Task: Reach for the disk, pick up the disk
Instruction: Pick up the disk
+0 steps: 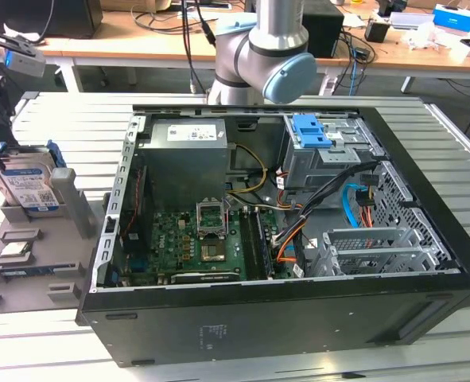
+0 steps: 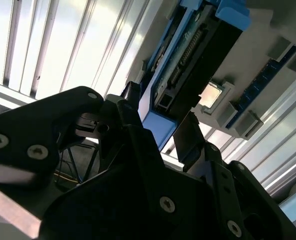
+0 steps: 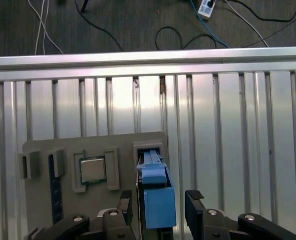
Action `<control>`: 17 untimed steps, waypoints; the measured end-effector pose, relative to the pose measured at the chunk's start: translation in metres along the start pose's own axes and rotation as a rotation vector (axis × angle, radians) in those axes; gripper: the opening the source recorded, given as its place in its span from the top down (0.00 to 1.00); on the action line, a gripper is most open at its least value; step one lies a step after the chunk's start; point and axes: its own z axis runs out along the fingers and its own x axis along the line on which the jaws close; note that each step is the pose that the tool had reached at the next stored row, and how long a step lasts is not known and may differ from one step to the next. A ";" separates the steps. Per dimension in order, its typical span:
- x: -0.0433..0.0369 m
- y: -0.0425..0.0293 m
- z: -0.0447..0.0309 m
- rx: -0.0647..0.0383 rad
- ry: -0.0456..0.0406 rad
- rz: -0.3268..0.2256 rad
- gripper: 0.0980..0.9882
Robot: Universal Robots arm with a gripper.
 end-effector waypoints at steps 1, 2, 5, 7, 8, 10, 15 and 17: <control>0.0000 0.0000 0.0012 0.000 0.0000 0.000 0.50; 0.0000 -0.0001 0.0021 0.000 0.0000 0.000 0.50; 0.0000 -0.0002 0.0042 0.000 0.0000 0.000 0.50; 0.0000 -0.0002 0.0057 0.000 0.0000 0.000 0.50; 0.0000 -0.0003 0.0066 0.000 0.0000 0.000 0.50; 0.0000 -0.0003 0.0085 0.000 0.0000 0.000 0.50; 0.0000 -0.0005 0.0136 0.000 0.0000 0.000 0.50; 0.0000 -0.0006 0.0159 0.000 -0.0001 0.000 0.50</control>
